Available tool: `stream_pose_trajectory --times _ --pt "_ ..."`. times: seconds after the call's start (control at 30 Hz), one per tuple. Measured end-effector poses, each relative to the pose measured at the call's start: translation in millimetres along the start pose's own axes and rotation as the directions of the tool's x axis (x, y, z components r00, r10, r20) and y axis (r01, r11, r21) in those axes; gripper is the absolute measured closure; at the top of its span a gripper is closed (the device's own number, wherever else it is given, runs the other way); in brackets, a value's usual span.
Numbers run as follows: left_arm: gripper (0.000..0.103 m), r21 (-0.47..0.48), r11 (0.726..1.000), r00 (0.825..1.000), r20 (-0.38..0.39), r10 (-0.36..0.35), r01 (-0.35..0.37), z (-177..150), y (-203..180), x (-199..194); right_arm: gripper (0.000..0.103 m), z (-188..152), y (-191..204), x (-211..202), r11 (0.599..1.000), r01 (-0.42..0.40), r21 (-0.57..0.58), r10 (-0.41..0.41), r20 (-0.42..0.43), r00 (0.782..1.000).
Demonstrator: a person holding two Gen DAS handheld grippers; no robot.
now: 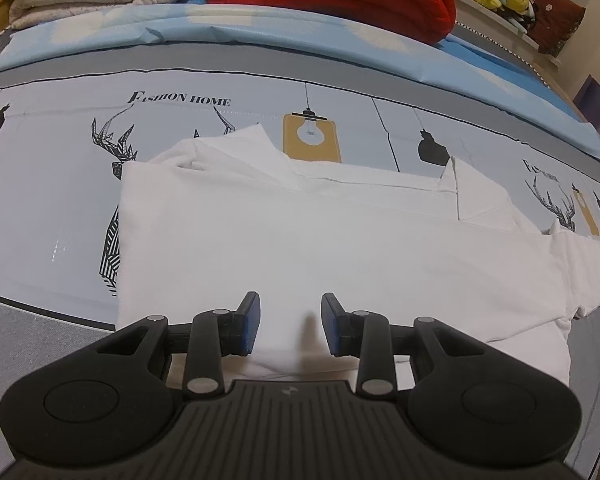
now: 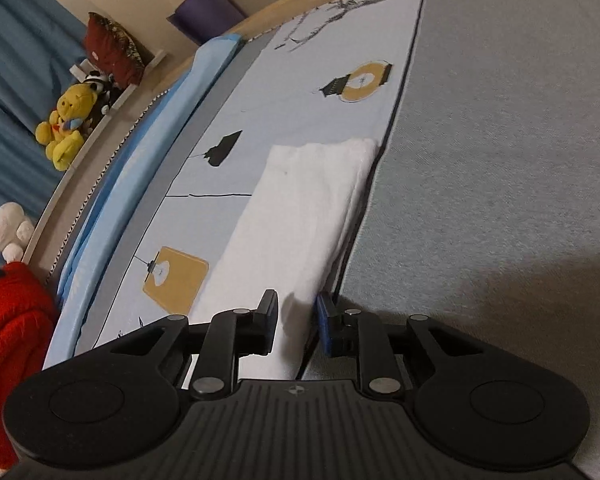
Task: Fold small clothes
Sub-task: 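Grasp the other sleeve with the right tool and fold it across the body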
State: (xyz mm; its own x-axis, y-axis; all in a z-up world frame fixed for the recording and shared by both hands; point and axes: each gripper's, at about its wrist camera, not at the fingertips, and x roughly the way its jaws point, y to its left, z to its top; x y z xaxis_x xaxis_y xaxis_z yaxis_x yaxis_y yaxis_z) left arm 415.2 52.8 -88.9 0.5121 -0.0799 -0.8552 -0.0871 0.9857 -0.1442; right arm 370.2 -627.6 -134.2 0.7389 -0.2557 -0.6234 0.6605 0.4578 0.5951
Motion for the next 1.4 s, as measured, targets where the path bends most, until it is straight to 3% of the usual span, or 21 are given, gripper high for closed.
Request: stream_pose_trajectory --times 0.13,0.23,0.33,0.4,0.47,0.57,0.6,0.63,0.7,0.73,0.8,0.87,0.93,1.0,1.13,1.2,1.4 --pt "0.066 -0.015 1.0 1.0 0.008 0.002 -0.002 2 5 -4 0.098 -3 20 -17 0.999 0.026 -0.042 -0.023 0.071 0.997" --pt "0.066 -0.038 0.999 1.0 0.022 -0.003 0.004 6 13 -11 0.098 -5 65 -47 0.982 0.063 -0.18 -0.037 0.146 0.989" --pt "0.066 -0.07 0.998 0.999 0.037 -0.005 0.007 11 25 -19 0.098 -27 129 -97 0.928 0.009 -0.371 0.076 0.213 0.974" --pt "0.066 -0.097 0.995 0.999 0.049 -0.004 0.009 13 35 -26 0.098 -60 172 -133 0.849 -0.067 -0.523 0.2 0.201 0.959" --pt "0.066 -0.133 0.991 0.998 0.061 -0.002 0.01 15 48 -34 0.098 -111 214 -167 0.718 -0.213 -0.663 0.35 0.078 0.934" --pt "0.066 -0.183 0.983 0.996 0.088 0.001 0.016 17 66 -47 0.098 -192 252 -206 0.519 -0.411 -0.749 0.466 -0.156 0.871" --pt "0.066 -0.194 0.981 0.995 0.095 0.003 0.015 17 71 -51 0.098 -221 260 -215 0.456 -0.488 -0.744 0.473 -0.262 0.841" --pt "0.066 -0.204 0.979 0.995 0.1 0.006 0.015 18 75 -54 0.097 -244 263 -220 0.425 -0.544 -0.723 0.462 -0.344 0.818" --pt "0.066 -0.222 0.975 0.995 0.103 0.012 0.011 17 83 -57 0.096 -295 265 -218 0.38 -0.649 -0.659 0.362 -0.54 0.76" --pt "0.066 -0.231 0.973 0.995 0.102 0.014 0.01 17 87 -58 0.096 -316 263 -216 0.385 -0.662 -0.643 0.29 -0.597 0.748" --pt "0.066 -0.248 0.969 0.995 0.099 0.011 0.014 15 92 -59 0.096 -343 256 -213 0.422 -0.637 -0.645 0.162 -0.638 0.753" --pt "0.066 -0.257 0.966 0.995 0.097 0.001 0.024 15 94 -60 0.096 -345 252 -213 0.482 -0.597 -0.641 0.102 -0.636 0.765" --pt "0.066 -0.257 0.966 0.995 0.095 -0.01 0.034 14 95 -60 0.095 -334 252 -213 0.553 -0.58 -0.598 0.117 -0.634 0.765" --pt "0.067 -0.259 0.965 0.996 0.085 -0.026 0.047 13 93 -54 0.092 -323 252 -210 0.587 -0.568 -0.577 0.14 -0.618 0.774" --pt "0.07 -0.275 0.957 0.996 0.041 -0.083 0.091 9 87 -36 0.086 -307 237 -190 0.643 -0.485 -0.593 0.131 -0.539 0.832" --pt "0.072 -0.289 0.951 0.994 0.017 -0.108 0.109 7 84 -25 0.084 -298 236 -179 0.683 -0.474 -0.556 0.141 -0.537 0.832" --pt "0.072 -0.318 0.94 0.986 -0.068 -0.151 0.122 -1 68 7 0.084 -264 234 -164 0.722 -0.405 -0.561 0.151 -0.443 0.884"
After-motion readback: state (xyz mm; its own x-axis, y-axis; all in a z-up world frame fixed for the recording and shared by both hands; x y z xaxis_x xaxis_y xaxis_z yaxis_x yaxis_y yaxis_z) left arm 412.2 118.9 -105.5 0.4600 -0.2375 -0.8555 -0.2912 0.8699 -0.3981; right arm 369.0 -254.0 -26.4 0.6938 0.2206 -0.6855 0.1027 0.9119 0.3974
